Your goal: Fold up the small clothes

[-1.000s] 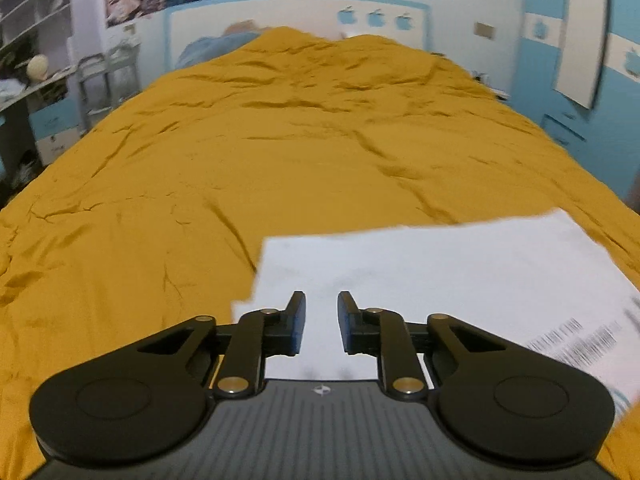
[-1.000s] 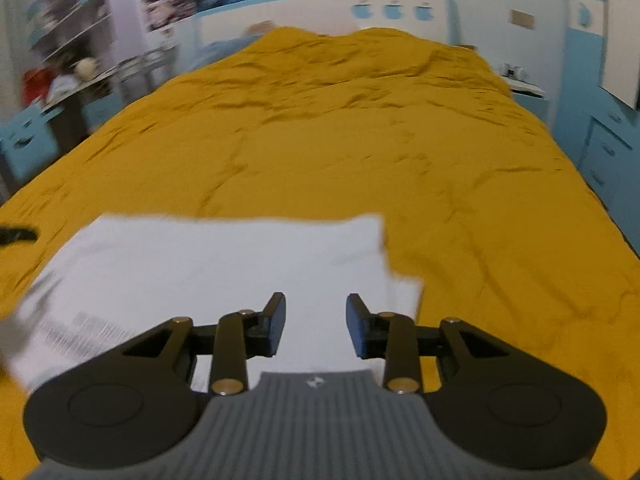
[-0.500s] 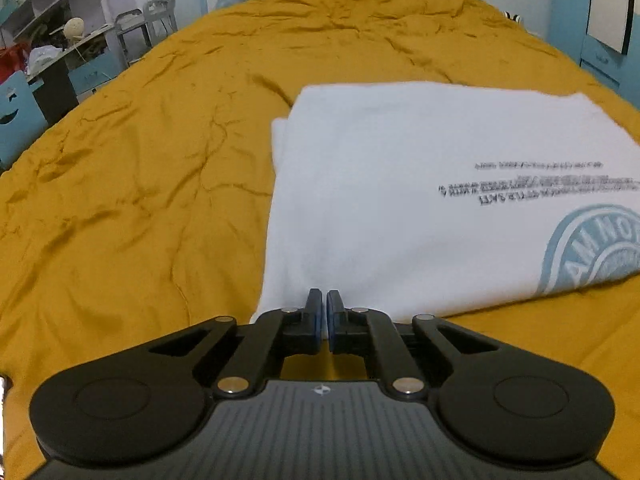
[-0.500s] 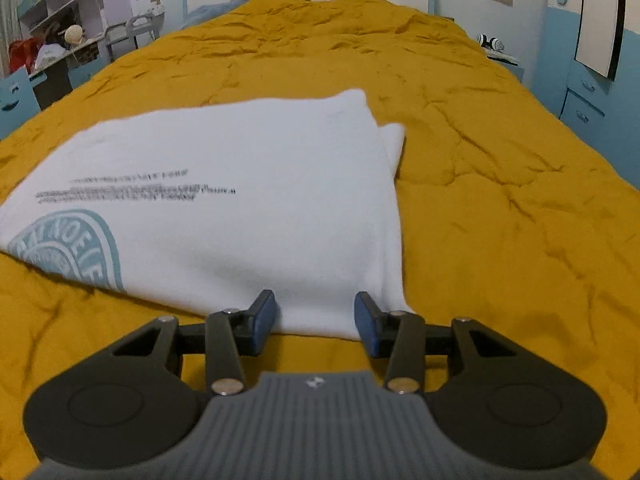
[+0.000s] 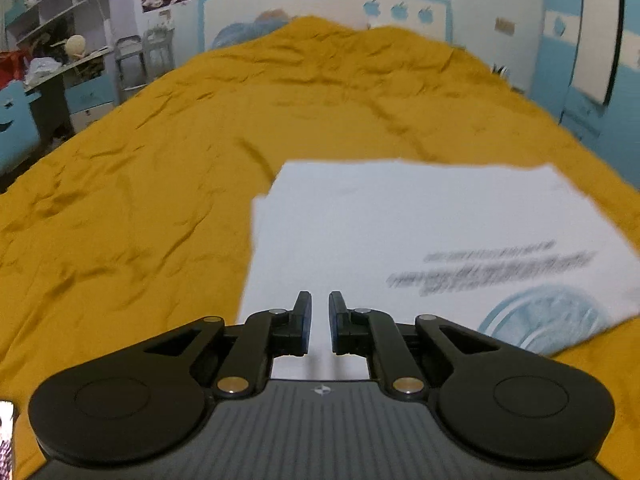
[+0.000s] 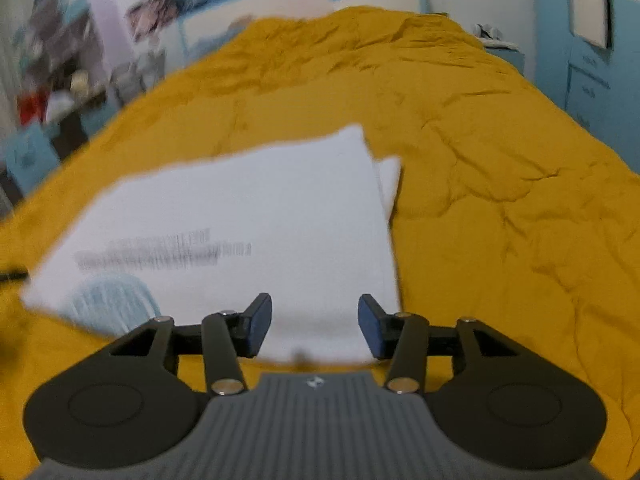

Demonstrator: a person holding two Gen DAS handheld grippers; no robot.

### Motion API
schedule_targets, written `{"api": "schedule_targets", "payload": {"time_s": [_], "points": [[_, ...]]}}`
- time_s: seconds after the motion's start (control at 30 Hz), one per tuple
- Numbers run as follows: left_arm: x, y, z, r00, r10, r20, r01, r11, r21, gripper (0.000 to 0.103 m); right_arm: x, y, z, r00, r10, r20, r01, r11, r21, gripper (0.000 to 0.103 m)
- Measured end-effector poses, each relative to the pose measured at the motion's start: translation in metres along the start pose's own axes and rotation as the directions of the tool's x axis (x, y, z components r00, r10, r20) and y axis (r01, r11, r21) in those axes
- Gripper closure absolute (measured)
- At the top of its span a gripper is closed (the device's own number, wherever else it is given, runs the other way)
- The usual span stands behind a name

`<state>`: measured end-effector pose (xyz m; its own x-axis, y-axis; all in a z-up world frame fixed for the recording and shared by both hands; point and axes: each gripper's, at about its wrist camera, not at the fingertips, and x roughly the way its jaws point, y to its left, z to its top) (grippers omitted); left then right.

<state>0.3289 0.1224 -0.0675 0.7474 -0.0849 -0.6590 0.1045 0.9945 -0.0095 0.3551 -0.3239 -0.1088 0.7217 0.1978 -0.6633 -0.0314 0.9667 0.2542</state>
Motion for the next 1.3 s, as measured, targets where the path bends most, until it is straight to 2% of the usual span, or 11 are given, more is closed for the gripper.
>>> {"api": "schedule_targets", "payload": {"time_s": [0.13,0.23,0.33,0.73,0.9,1.0,1.17,1.2,1.3], "points": [[0.014,-0.017,0.018,0.998,-0.065,0.008,0.065,0.998,-0.010,0.092,0.006,-0.037,0.030,0.996,0.089,0.015,-0.090,0.973,0.213,0.055],[0.032,-0.033,0.027,0.994,-0.110,-0.007,0.110,0.994,-0.005,0.092,0.021,-0.059,0.046,0.992,0.122,0.013,-0.121,0.949,0.291,0.055],[0.054,-0.048,0.036,0.986,-0.164,-0.027,0.163,0.986,-0.013,0.092,0.040,-0.074,0.060,0.992,0.125,-0.003,-0.117,0.940,0.321,0.055],[0.150,-0.123,0.062,0.976,-0.187,-0.112,0.199,0.974,0.109,0.092,0.139,-0.123,0.070,0.972,0.232,-0.020,-0.197,0.864,0.464,0.061],[0.198,-0.141,0.074,0.969,-0.200,-0.142,0.217,0.969,0.115,0.092,0.161,-0.129,0.076,0.956,0.292,0.009,-0.259,0.833,0.489,0.078],[0.223,-0.145,0.084,0.970,-0.194,-0.144,0.208,0.974,0.093,0.092,0.174,-0.128,0.079,0.948,0.317,0.012,-0.283,0.829,0.482,0.081],[0.245,-0.144,0.095,0.970,-0.200,-0.137,0.208,0.977,0.045,0.092,0.189,-0.128,0.081,0.937,0.349,0.026,-0.319,0.818,0.479,0.081],[0.249,-0.145,0.098,0.970,-0.201,-0.139,0.208,0.977,0.036,0.092,0.191,-0.127,0.082,0.934,0.356,0.030,-0.327,0.818,0.474,0.087],[0.248,-0.147,0.099,0.972,-0.194,-0.132,0.200,0.979,0.041,0.092,0.193,-0.126,0.082,0.933,0.359,0.034,-0.333,0.820,0.465,0.094]]}}
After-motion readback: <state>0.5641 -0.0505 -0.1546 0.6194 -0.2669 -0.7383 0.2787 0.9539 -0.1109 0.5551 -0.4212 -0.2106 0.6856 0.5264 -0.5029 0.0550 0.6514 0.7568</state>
